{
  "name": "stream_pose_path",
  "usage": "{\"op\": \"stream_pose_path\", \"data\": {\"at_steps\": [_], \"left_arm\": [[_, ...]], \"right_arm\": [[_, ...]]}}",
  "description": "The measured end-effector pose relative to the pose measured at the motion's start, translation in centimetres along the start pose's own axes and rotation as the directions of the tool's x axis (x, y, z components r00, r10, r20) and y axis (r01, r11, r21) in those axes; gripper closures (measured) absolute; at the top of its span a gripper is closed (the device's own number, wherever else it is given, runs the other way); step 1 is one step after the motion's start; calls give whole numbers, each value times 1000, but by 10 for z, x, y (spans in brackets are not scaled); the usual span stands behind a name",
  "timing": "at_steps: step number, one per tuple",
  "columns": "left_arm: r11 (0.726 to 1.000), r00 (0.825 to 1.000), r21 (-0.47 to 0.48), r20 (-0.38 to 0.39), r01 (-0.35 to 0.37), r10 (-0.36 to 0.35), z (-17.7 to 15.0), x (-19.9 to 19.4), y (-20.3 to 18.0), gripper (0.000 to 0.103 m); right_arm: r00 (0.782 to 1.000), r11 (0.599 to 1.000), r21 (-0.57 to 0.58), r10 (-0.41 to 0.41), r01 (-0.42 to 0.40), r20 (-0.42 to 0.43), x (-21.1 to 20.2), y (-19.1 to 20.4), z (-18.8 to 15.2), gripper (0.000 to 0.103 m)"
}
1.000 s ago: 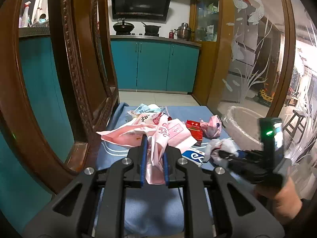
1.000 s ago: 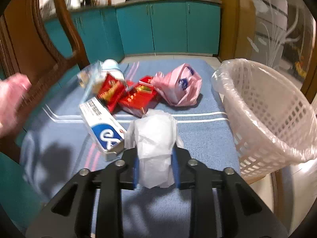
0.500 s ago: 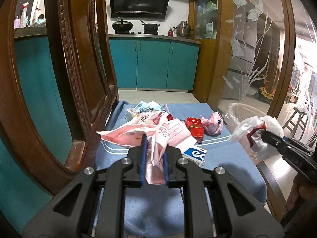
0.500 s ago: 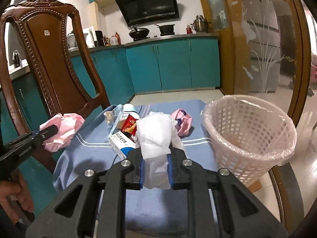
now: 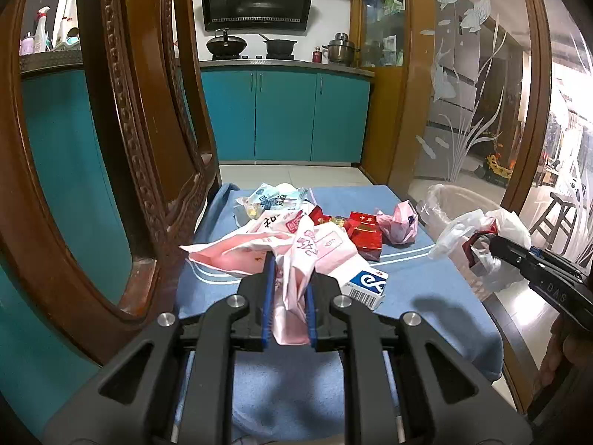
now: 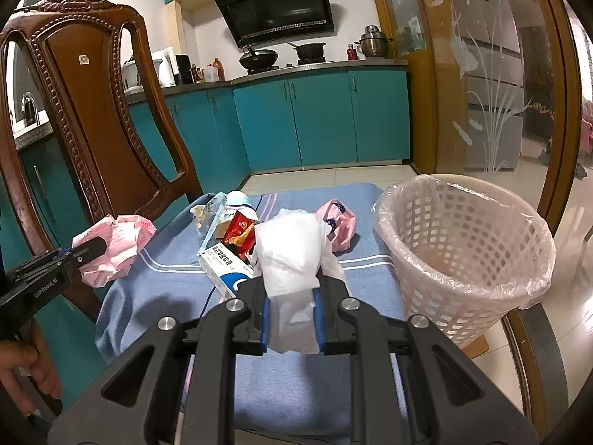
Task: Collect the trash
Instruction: 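Drop the white tissue into the basket with right tool while left holds pink paper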
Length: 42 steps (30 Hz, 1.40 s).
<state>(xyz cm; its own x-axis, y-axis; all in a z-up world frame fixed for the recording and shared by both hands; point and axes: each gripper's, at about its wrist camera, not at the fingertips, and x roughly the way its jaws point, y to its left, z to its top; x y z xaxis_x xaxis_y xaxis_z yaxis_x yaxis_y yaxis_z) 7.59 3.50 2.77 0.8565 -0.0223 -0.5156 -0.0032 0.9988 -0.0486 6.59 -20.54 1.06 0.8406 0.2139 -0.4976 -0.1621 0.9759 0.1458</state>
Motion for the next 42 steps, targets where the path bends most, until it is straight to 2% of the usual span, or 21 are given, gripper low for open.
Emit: {"op": "stream_pose_path", "data": {"at_steps": [31,34,37,40,42], "left_arm": [[1000,1000,13,-9,7,-7,-3,1,-4,88],[1000,1000,16,-11,12,-12,-4,1,-5,88],[1000,1000,21,-12,15,-15,-6,0,-7,87],[1000,1000,25,-18,15,-15,-7,1,-6,87],[1000,1000,25,-24,11,-10,-6,3,-5,87]], "right_arm": [[1000,1000,-17,4,-4,-16,4,1,1,84],[999,1000,-3,-28,28,34,1,-9,8,84],[988,993,59,-108,102,107,0,-41,25,84],[960,962,168,-242,217,144,7,-87,35,84],[939,931,233,-317,282,131,15,-118,35,84]]}}
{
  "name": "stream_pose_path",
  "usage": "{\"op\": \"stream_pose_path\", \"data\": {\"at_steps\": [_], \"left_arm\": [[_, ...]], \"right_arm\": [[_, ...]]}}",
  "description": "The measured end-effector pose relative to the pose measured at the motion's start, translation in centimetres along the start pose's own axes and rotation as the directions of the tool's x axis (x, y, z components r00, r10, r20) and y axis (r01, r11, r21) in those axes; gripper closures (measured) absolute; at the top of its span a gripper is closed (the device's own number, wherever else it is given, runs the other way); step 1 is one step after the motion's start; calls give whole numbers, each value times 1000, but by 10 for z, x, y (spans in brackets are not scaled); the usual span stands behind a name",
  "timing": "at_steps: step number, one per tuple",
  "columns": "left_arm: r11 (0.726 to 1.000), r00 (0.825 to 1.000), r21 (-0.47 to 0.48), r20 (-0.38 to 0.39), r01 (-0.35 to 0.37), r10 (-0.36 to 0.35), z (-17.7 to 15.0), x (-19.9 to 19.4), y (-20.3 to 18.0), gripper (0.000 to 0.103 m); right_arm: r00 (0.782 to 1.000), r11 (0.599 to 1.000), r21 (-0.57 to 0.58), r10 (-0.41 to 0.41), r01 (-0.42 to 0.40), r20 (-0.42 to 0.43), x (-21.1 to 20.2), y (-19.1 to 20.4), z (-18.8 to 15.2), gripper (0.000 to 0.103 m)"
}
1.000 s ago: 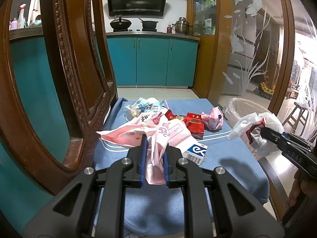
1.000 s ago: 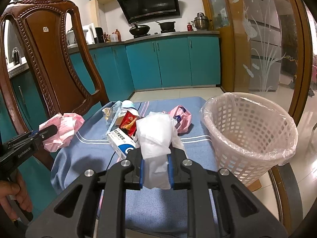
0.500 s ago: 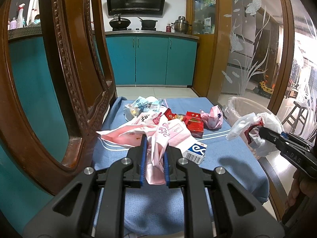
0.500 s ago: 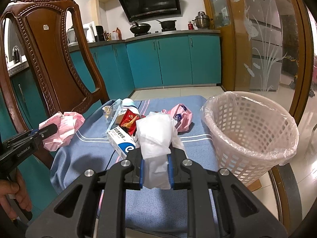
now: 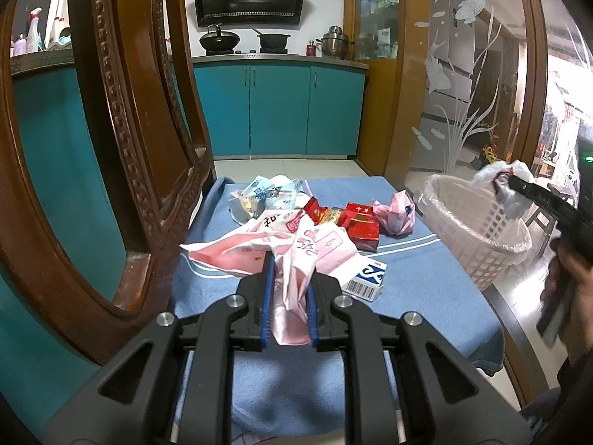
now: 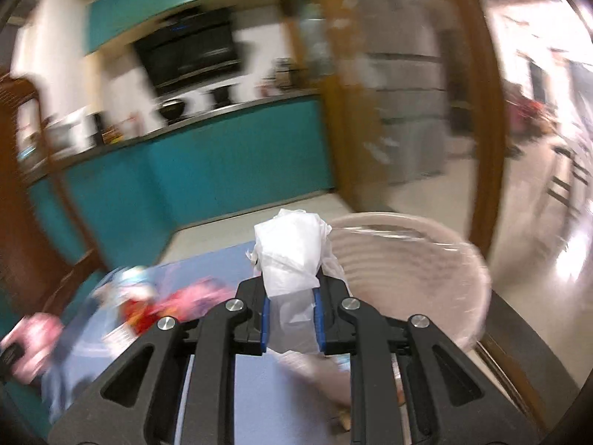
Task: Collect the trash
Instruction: 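Drop the white tissue into the basket with right tool while left holds pink paper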
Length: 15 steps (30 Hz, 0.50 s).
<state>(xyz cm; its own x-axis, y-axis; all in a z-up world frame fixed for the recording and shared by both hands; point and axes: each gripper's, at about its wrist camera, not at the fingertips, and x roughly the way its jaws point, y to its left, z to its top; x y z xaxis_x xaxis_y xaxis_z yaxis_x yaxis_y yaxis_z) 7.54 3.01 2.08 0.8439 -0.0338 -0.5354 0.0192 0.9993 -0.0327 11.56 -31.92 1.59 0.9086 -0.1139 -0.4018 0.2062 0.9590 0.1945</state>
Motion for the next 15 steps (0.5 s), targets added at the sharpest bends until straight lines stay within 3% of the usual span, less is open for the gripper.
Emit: {"op": "stream_pose_path", "data": {"at_steps": [4,11,13,14,15], "left_arm": [[1000,1000,-7,-10,-2,2,0,4,1,87],[1000,1000,1,-19,8,-8,1,9,-4,87],[1000,1000,6,-25,6,-6,0,11,-5,87],[1000,1000,8,-27,4,-4,0,11,-7,87],[1000,1000,10,-30,3,-3,0,12,-7,87]], "right_arm": [[994,995,57,-79,83,-71,31,-35,-5,84],[996,997,39,-61,64,-72,32,-33,-8,81],[995,998,27,-46,49,-92,36,-29,-9,59],[993,999,21,-48,50,-106,40,-27,-10,39],[994,998,20,-60,62,-96,37,-27,-11,36]]}}
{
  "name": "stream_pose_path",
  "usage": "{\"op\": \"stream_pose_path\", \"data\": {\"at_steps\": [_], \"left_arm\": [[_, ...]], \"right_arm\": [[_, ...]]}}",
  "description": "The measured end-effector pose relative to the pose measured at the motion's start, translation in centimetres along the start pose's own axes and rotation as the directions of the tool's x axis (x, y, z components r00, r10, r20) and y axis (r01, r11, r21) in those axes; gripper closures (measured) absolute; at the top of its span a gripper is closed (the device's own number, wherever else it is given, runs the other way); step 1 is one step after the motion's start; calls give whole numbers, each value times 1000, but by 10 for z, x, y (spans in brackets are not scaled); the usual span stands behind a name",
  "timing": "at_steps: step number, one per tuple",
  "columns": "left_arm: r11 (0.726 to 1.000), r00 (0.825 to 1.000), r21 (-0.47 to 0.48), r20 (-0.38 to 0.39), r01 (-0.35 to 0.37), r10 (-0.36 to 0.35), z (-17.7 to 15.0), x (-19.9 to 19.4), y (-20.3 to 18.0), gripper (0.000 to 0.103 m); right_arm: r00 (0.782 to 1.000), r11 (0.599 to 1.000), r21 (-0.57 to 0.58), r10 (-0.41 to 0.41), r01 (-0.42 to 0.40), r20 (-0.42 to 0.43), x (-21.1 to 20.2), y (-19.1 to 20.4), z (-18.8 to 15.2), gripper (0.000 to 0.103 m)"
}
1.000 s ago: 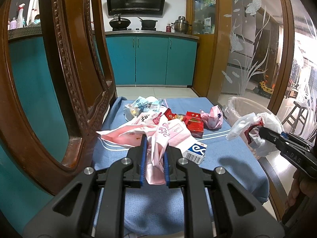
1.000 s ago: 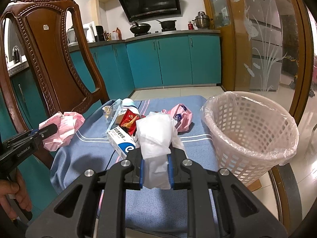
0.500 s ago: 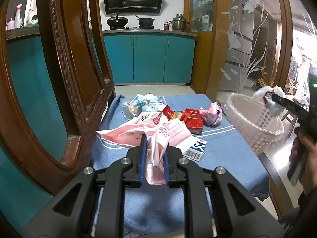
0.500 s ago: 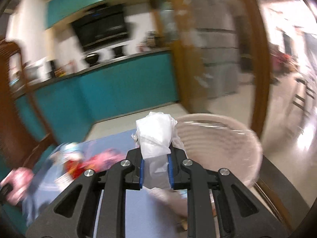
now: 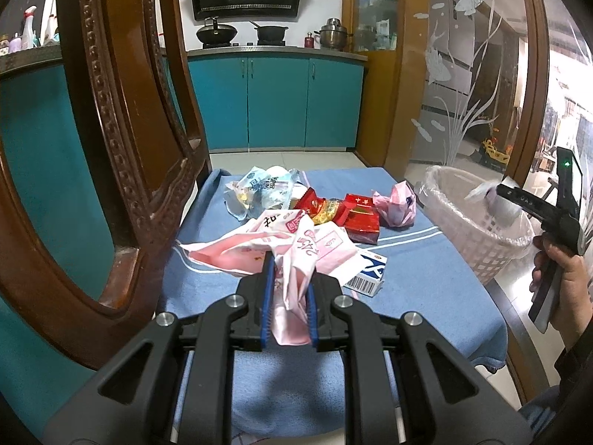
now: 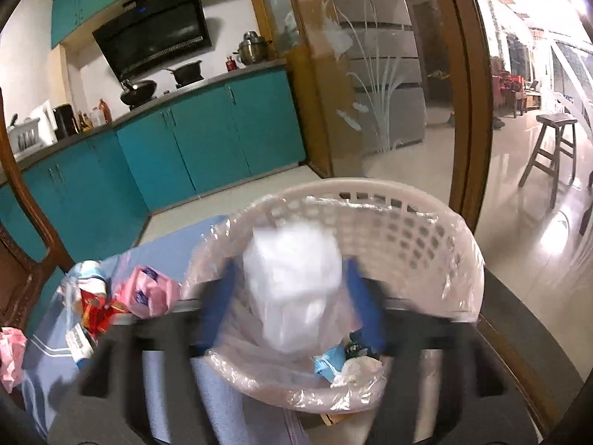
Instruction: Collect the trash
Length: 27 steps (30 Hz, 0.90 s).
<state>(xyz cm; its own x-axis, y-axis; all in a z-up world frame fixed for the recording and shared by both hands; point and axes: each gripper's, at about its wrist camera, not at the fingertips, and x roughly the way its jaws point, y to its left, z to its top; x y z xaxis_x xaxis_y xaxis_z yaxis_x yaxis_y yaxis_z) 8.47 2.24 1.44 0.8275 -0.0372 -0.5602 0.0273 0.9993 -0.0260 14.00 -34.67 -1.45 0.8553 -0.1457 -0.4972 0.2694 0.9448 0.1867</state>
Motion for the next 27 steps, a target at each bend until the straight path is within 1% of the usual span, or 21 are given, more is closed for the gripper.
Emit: {"op": "stream_pose_path", "data": {"at_steps": [2,4,6,9,11,13,15,16,20,23,26,27], "left_arm": [[1000,1000,0,-4,1,-1,0,1,-1,87],[1000,1000,2,-1,3,-3,1,0,-4,87],[1000,1000,6,2,6,-6,2,0,-7,87],[1000,1000,18,1,5,-5,1,0,-12,87],[1000,1000,23,-5,4,-4,0,2,-14,87],[999,1000,32,-12,2,-1,-1,4,-18,87],[999,1000,39,-13,3,-3,-1,3,-22,87],[999,1000,46,-10,2,-1,-1,2,-25,87],[998,1000,56,-9,0,1,1,3,-30,87],[998,1000,64,0,12,-12,4,2,-38,87],[995,999,90,1,35,-36,13,8,-59,87],[994,999,97,-5,52,-51,17,12,-68,87]], "right_arm": [[1000,1000,-12,22,-22,2,-7,5,1,36],[997,998,-21,62,-62,37,-29,11,4,34],[993,995,-24,97,-95,72,-53,19,0,23],[986,989,-33,145,-143,81,-87,31,-13,20],[982,984,-72,167,-161,84,-102,44,-23,18],[979,973,-149,188,-174,81,-108,62,-31,18],[974,964,-200,198,-174,106,-112,72,-33,18],[973,963,-206,201,-175,111,-113,73,-32,18],[973,969,-168,203,-183,112,-110,65,-29,18],[973,973,-150,194,-175,122,-111,57,-25,18],[975,984,-98,161,-147,155,-112,44,-21,18],[973,990,-58,137,-129,184,-116,35,-18,18]]}}
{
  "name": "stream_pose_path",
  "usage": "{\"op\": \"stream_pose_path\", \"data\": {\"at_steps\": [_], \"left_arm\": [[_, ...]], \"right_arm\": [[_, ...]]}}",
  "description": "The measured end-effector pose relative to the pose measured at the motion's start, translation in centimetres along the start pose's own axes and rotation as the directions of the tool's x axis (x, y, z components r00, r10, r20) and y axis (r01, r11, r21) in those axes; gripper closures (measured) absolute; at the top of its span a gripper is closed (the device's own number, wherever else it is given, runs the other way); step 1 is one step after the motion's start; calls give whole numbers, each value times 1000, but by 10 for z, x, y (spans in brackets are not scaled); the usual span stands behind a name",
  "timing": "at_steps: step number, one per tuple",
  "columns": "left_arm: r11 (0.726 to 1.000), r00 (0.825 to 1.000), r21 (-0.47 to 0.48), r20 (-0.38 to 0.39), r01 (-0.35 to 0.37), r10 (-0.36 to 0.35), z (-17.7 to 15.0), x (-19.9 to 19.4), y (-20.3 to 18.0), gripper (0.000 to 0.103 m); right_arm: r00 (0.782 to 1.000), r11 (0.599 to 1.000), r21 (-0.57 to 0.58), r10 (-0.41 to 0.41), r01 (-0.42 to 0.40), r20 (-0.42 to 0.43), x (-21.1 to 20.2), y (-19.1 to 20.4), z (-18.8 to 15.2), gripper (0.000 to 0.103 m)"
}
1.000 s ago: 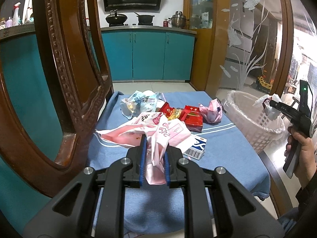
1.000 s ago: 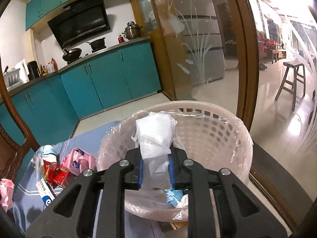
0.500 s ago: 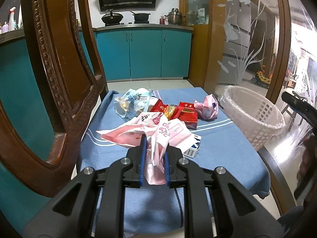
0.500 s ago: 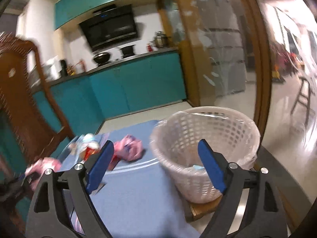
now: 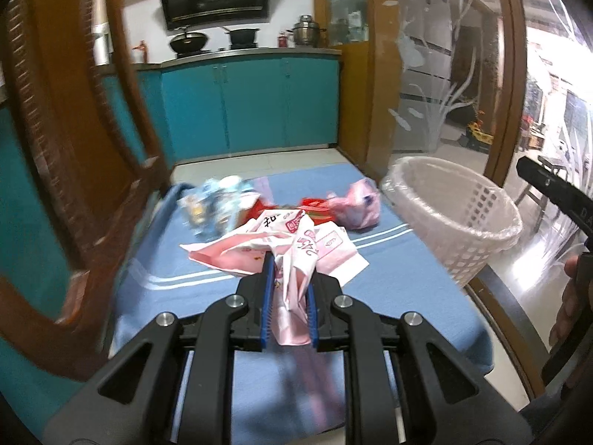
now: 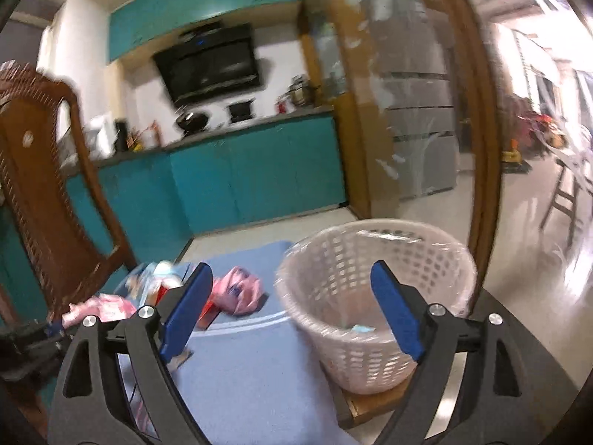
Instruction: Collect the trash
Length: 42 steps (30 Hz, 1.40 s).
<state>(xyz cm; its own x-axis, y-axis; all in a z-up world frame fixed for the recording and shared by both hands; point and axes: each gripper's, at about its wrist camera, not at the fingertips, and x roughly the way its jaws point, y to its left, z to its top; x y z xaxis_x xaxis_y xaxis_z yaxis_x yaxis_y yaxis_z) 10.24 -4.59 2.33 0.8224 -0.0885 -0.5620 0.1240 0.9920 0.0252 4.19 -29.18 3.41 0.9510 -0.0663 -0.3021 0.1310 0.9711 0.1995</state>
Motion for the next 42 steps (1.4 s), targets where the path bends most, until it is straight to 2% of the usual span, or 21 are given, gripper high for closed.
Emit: {"op": "stream_pose_path", "data": {"at_steps": [4,6,9,12,16,17,19,20,21,22,24,27,30,32,33,37,40,42], "left_arm": [[989,990,45,-8,140,-139,36,32,-60,87],[971,975,85,-16,224,-223,61,54,-103,87],[944,953,125,-36,304,-302,89,84,-156,87],[933,943,143,-66,331,-325,104,108,-189,87],[924,935,147,-99,353,-341,107,126,-213,86],[921,933,154,-104,357,-344,106,128,-216,82],[921,937,177,-99,347,-334,104,130,-219,56],[926,944,187,-82,329,-319,101,128,-217,23],[931,950,191,-57,311,-306,98,124,-212,7],[939,958,196,-14,283,-286,96,115,-202,7],[949,967,194,7,249,-255,94,100,-178,7],[973,980,140,58,182,-192,88,62,-117,4],[997,992,56,112,51,-57,73,16,-46,4],[998,992,-10,116,-54,55,57,-10,-6,3],[991,986,-47,106,-124,128,42,-22,14,3],[974,981,-140,48,-179,188,-5,-36,54,3],[969,987,-183,-20,-163,162,-27,-28,64,3],[976,988,-156,-26,-152,150,-32,-21,61,3]], "right_arm": [[993,990,110,-97,89,67,-8,-33,7,18],[986,975,179,-149,133,80,-12,-52,10,18],[968,945,266,-225,188,115,-22,-77,13,18],[956,926,311,-264,215,125,-26,-91,14,17],[962,923,322,-255,211,100,-19,-95,12,17],[963,929,305,-249,208,101,-18,-93,12,17],[965,934,293,-241,203,100,-15,-91,11,17],[967,935,293,-237,199,98,-16,-91,10,17],[968,935,296,-230,193,96,-15,-91,11,17],[971,937,297,-222,186,92,-14,-90,11,17],[975,944,284,-204,171,90,-14,-87,11,17],[983,960,237,-168,146,75,-9,-75,10,17],[992,972,208,-118,108,37,0,-61,7,17],[998,986,156,-58,62,-32,12,-44,4,17],[998,991,128,-22,30,-61,16,-33,1,17],[983,995,21,96,-94,-157,22,12,-10,17],[967,983,-66,157,-173,-198,17,47,-20,17],[965,975,-109,170,-194,-201,14,59,-24,17]]}}
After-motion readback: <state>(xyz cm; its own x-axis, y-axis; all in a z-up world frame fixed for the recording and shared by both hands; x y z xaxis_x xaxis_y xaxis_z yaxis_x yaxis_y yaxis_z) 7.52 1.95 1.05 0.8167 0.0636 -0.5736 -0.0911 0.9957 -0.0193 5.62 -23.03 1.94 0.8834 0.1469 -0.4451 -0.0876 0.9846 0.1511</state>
